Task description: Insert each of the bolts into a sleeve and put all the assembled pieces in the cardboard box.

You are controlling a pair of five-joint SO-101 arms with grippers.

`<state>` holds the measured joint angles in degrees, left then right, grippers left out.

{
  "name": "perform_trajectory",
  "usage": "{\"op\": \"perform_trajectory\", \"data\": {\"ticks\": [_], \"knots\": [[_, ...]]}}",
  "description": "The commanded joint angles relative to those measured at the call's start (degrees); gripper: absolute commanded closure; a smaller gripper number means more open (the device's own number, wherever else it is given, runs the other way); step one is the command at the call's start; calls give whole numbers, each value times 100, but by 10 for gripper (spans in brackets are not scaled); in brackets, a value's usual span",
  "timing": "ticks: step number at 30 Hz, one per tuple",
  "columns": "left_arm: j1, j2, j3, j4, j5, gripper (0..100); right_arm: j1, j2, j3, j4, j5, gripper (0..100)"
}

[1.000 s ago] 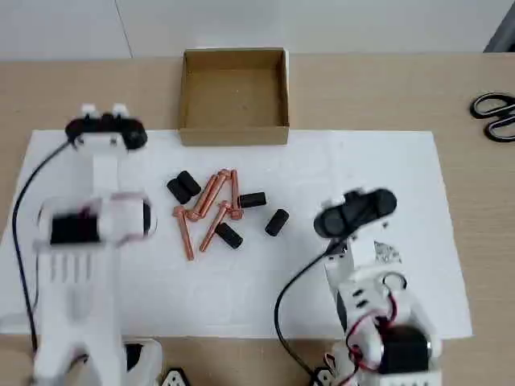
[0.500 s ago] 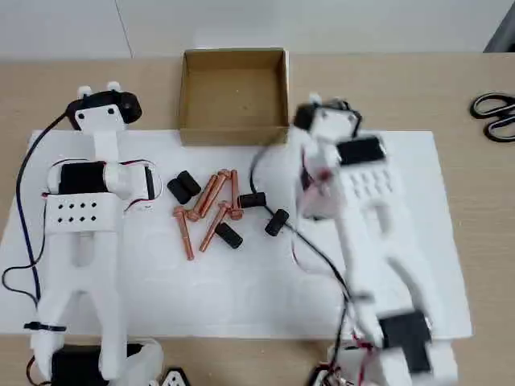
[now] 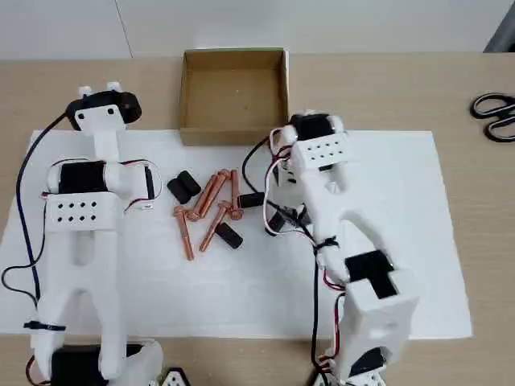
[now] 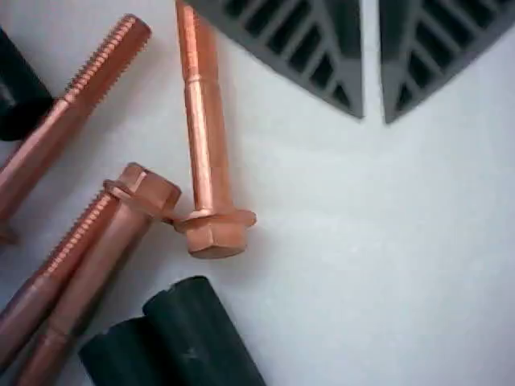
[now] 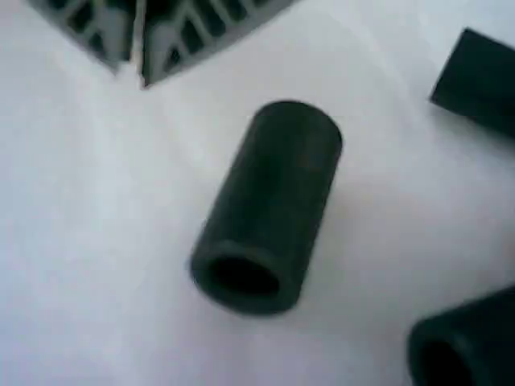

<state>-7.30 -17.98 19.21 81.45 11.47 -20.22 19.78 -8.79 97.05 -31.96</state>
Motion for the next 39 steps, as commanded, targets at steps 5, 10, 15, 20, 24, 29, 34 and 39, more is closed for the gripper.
{"op": "perform_trajectory", "data": {"ticks": [5,10,15,20,24,29,34,39], "knots": [[-26,-35,-127,-97,18,994,-470,312,-281,-145,-123,855],[-26,-35,48,-97,396,994,-532,312,-466,-198,-123,854],[-26,-62,66,-97,404,994,-532,330,-791,-215,-123,854],[-26,-53,66,-97,404,994,-549,356,-791,-629,-132,854],[-26,-44,66,-97,404,994,-549,462,-791,-690,-325,854],[-26,-35,57,-97,396,994,-549,1051,-800,-690,-466,854],[-26,-44,57,-97,387,994,-532,1376,-818,-629,-413,855],[-18,-44,57,-97,378,994,-514,1376,-826,-295,-404,917]]}}
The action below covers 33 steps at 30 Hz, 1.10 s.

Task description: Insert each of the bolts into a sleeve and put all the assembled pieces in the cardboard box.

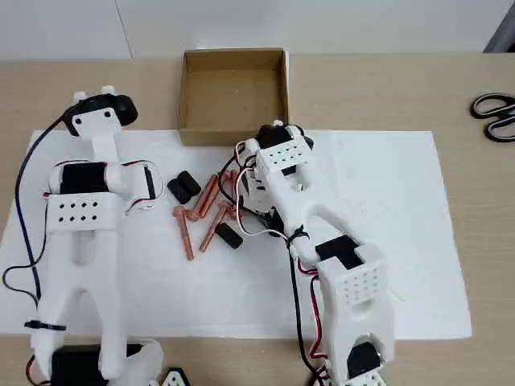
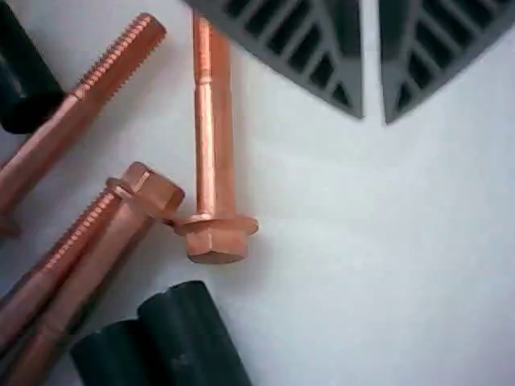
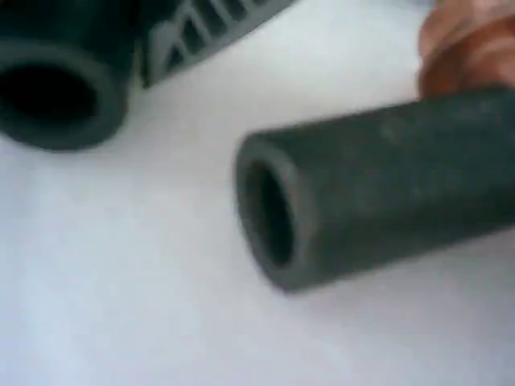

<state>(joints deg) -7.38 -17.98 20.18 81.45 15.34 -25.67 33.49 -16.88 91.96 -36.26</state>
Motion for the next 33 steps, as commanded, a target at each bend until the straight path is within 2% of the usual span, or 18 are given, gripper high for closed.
{"op": "perform_trajectory", "data": {"ticks": [1,2,8,13,17,24,27,33], "knots": [[-9,-44,-40,-97,-9,994,40,-4,-18,259,35,961],[9,-53,-40,-97,-9,994,57,-4,-26,303,105,998],[26,-62,-66,-88,0,994,92,-295,-211,620,1160,995],[79,-26,-75,-97,35,994,57,-1596,-237,593,1837,995],[404,-18,-92,-97,123,993,75,-2545,-202,602,2374,995],[1178,132,-75,-273,1160,993,84,-3327,114,593,2435,995],[1248,659,-84,-193,1512,993,110,-3327,624,505,2435,995],[1187,1925,-286,-229,1609,993,426,-3354,1609,-180,2435,994]]}}
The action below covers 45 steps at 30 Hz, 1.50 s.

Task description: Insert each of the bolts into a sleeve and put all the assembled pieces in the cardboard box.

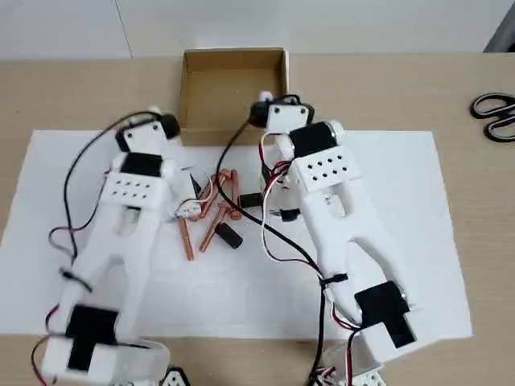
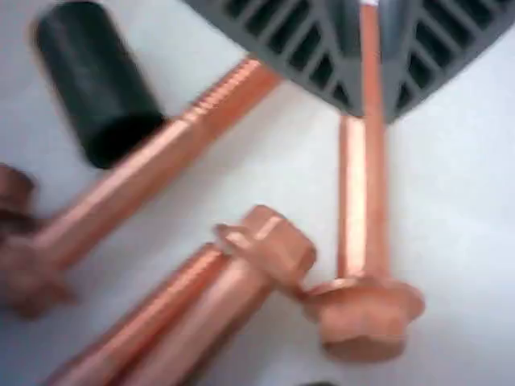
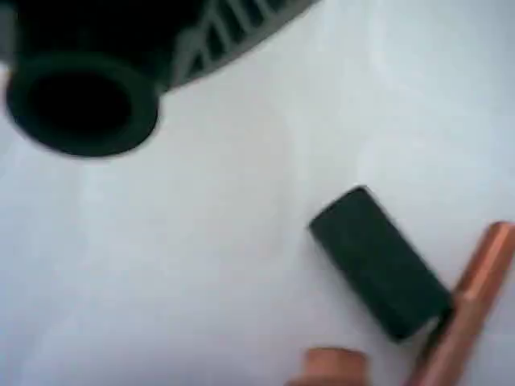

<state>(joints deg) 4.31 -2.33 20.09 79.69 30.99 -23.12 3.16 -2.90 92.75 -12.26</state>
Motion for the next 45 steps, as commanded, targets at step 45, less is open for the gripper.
{"op": "perform_trajectory", "data": {"ticks": [45], "knots": [[-554,1029,-963,484,-466,830,435,-330,563,-382,35,994]]}}
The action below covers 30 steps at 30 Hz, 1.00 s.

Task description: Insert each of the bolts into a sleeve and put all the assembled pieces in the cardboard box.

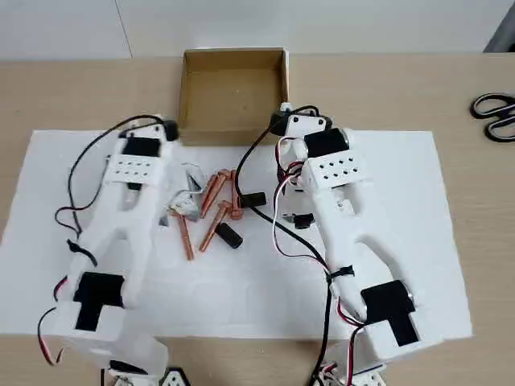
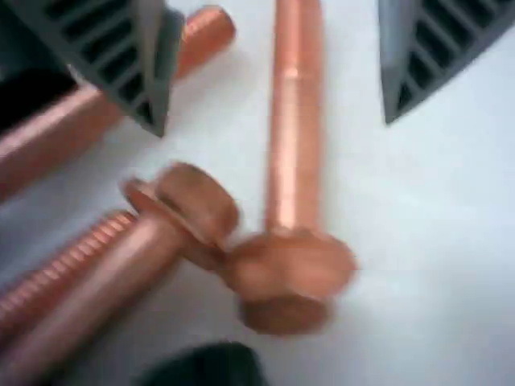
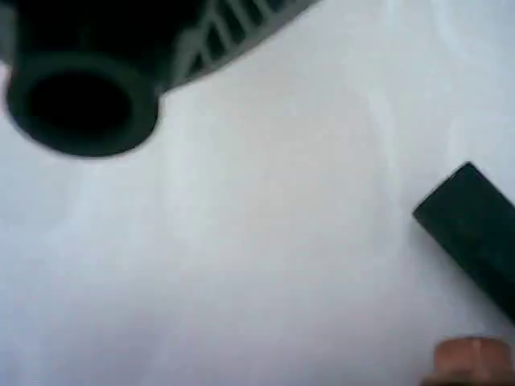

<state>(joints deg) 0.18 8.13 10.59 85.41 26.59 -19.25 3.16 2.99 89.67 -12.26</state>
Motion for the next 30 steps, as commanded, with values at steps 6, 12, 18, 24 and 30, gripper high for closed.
{"op": "perform_trajectory", "data": {"ticks": [6,12,18,24,30], "knots": [[-132,-18,-4,-79,-26,830,48,-330,-26,-75,35,994],[-132,62,-4,-88,-18,830,48,-330,-26,-75,35,994],[-149,897,-136,-79,-18,830,48,-321,-26,-75,35,994],[-149,1398,-549,-79,9,830,48,-321,-26,-75,35,994],[-141,1424,-716,-158,79,958,48,-321,-26,-75,35,994]]}}
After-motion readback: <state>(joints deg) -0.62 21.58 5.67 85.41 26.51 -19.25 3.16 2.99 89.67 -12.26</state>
